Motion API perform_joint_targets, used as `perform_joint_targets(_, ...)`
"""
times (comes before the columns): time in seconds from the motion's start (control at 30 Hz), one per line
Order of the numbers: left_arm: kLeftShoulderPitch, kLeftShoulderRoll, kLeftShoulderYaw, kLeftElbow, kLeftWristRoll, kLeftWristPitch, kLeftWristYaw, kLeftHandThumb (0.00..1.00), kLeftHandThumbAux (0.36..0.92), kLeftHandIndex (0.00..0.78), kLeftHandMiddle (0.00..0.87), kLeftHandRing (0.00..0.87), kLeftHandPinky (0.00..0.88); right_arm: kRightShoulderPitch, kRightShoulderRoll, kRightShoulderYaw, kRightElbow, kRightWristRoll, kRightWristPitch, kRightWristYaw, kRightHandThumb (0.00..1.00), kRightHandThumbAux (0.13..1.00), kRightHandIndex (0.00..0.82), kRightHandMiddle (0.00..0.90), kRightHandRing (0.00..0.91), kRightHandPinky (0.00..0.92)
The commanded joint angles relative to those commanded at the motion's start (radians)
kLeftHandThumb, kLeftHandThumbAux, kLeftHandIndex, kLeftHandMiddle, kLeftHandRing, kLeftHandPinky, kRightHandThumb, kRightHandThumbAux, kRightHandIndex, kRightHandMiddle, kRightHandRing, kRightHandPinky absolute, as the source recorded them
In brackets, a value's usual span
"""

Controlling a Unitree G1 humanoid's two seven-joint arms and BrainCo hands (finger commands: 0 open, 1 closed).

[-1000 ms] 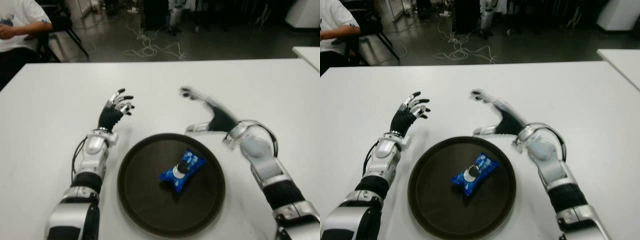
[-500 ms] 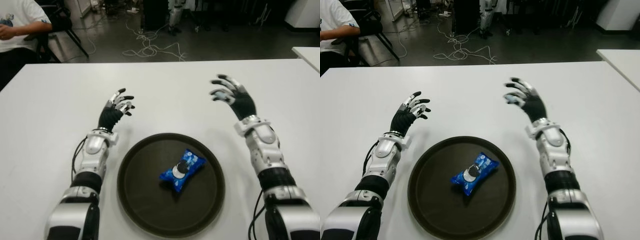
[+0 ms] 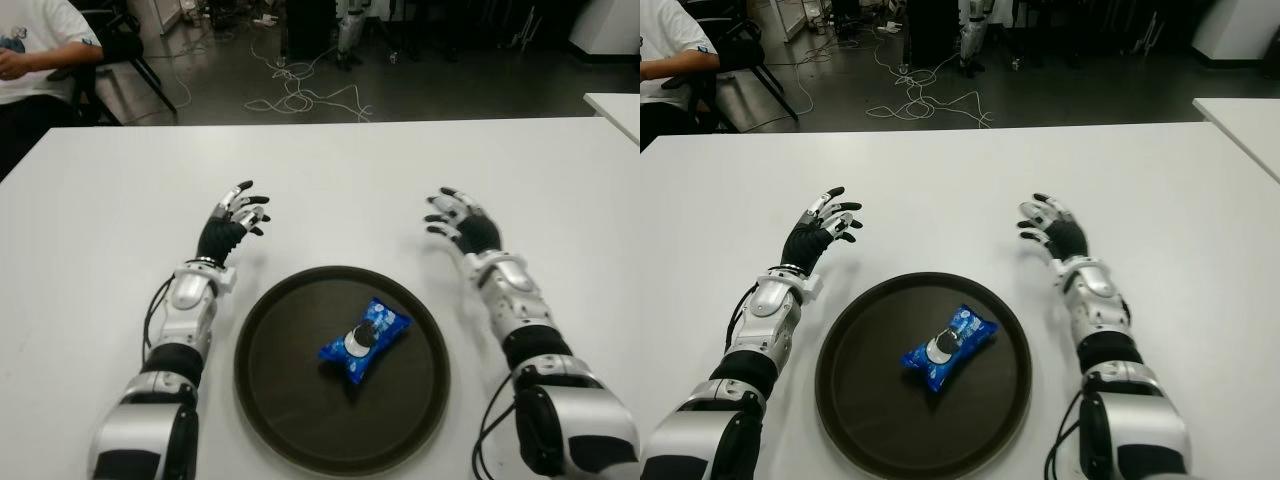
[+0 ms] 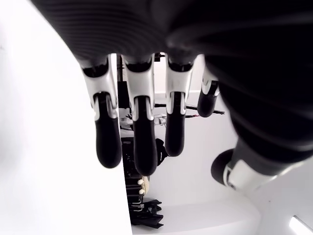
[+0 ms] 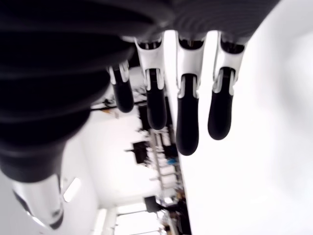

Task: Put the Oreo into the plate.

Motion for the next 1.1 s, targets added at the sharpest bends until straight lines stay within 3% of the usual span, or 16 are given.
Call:
perform_joint_targets(0.67,-0.014,0.000,0.011,0.027,-0.009,0.004,-0.009,0.193,0.629,0.126,0.300,0.393,0.452,-0.012,-0.007,-0.005,0.039,-0.036,-0.021,0.010,0.000,0.726,0.218,0.348,0.411,0.462)
perform_joint_targets(1.1,-0.010,0.002,0.007,0.025,0.001,-0.007,-0.004,0.195,0.644,0.124,0.294,0.388,0.446,0.015,0.005,-0.004,0.002,-0.047,-0.057,0.001,0.000,0.719,0.220,0.350,0.414,0.467)
